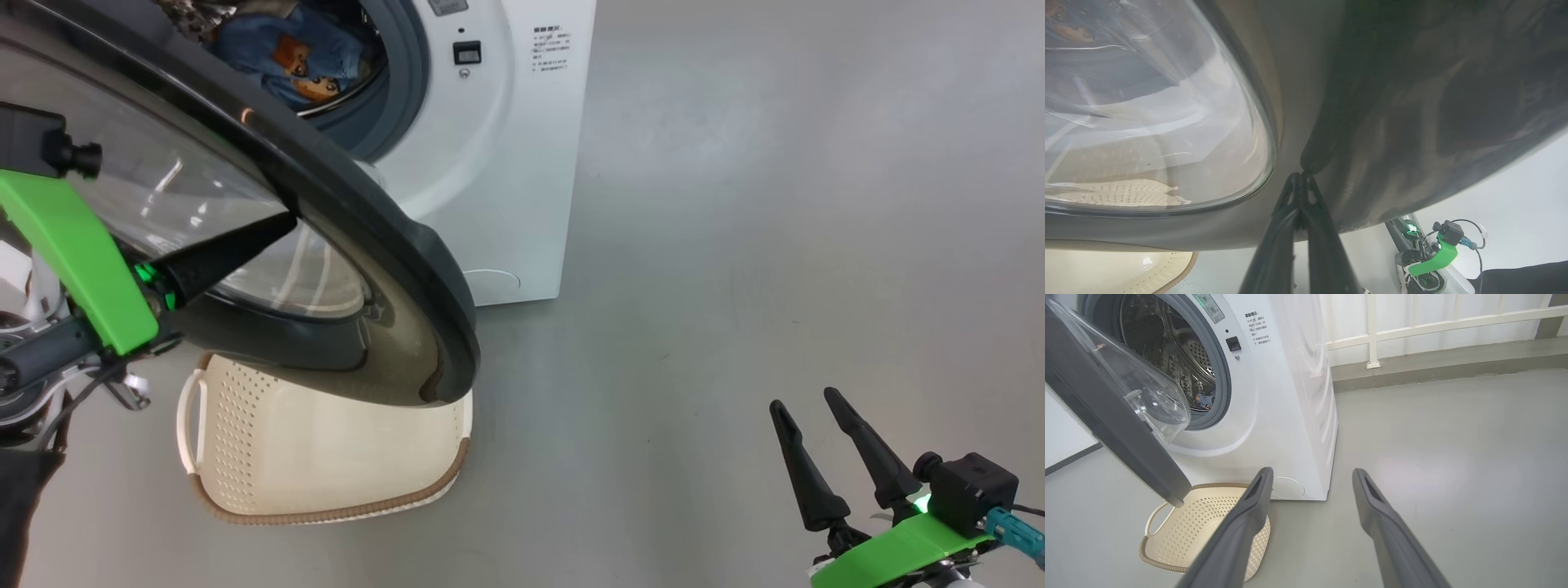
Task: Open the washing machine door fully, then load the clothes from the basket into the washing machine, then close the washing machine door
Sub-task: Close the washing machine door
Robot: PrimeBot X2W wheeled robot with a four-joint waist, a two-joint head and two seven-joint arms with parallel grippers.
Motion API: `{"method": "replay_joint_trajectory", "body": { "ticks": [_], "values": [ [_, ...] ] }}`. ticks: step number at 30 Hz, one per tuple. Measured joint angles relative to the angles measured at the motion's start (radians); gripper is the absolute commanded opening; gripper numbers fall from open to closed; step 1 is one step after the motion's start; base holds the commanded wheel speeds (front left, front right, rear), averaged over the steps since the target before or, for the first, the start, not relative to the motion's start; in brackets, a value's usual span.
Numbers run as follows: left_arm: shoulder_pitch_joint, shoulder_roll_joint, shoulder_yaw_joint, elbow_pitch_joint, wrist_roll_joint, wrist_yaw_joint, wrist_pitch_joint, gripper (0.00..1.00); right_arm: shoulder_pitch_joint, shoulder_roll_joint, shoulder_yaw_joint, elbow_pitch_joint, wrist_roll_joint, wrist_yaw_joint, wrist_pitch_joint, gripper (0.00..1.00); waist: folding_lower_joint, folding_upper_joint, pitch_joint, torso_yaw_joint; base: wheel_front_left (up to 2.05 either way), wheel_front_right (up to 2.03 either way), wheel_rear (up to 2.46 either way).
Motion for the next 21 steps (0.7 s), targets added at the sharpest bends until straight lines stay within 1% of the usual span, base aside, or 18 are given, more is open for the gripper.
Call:
{"method": "replay_joint_trajectory", "body": {
  "ticks": [5,9,11,12,14,17,19,21],
  "values": [
    [0.003,0.002,-0.010,0.002,0.002,0.000,-0.022,0.00,0.000,0.000,-0.001,0.000,0.000,0.000,0.000,1.00,0.0000,0.0000,-0.008,0.009,0.00,0.00,0.00],
    [0.034,0.022,-0.010,-0.001,0.001,0.000,-0.050,0.00,0.000,0.000,0.000,0.002,0.000,0.000,0.000,1.00,0.0000,0.0000,-0.017,0.023,0.00,0.00,0.00],
    [0.075,0.026,-0.006,-0.001,0.000,0.000,-0.070,0.07,0.000,-0.001,0.002,0.002,0.000,0.000,0.000,1.00,0.0000,0.0000,-0.023,0.031,0.00,0.00,0.00],
    [0.098,0.028,-0.006,-0.001,0.000,0.000,-0.080,0.12,0.001,-0.003,0.004,0.003,0.000,0.000,0.000,1.00,0.0000,0.0000,-0.026,0.036,0.00,0.00,0.00],
    [0.138,0.030,-0.004,-0.001,0.000,0.000,-0.104,0.28,0.002,-0.007,0.007,0.005,0.000,0.000,0.000,1.00,0.0000,0.0000,-0.033,0.045,0.00,0.00,0.00],
    [0.192,0.044,0.003,0.000,0.001,0.000,-0.143,0.38,0.004,-0.015,0.009,0.007,0.000,0.000,0.000,1.00,0.0000,0.0000,-0.047,0.056,0.00,0.00,0.00],
    [0.224,0.063,0.005,-0.001,0.012,0.000,-0.174,0.41,0.008,-0.021,0.009,0.007,0.001,0.000,0.000,1.00,0.0000,0.0000,-0.053,0.064,0.00,0.00,0.00],
    [0.274,0.076,0.008,0.001,0.025,0.000,-0.230,0.57,0.018,-0.026,0.009,0.007,0.005,0.000,0.000,1.00,0.0000,0.0000,-0.061,0.074,0.00,0.00,0.00]
  ]
}}
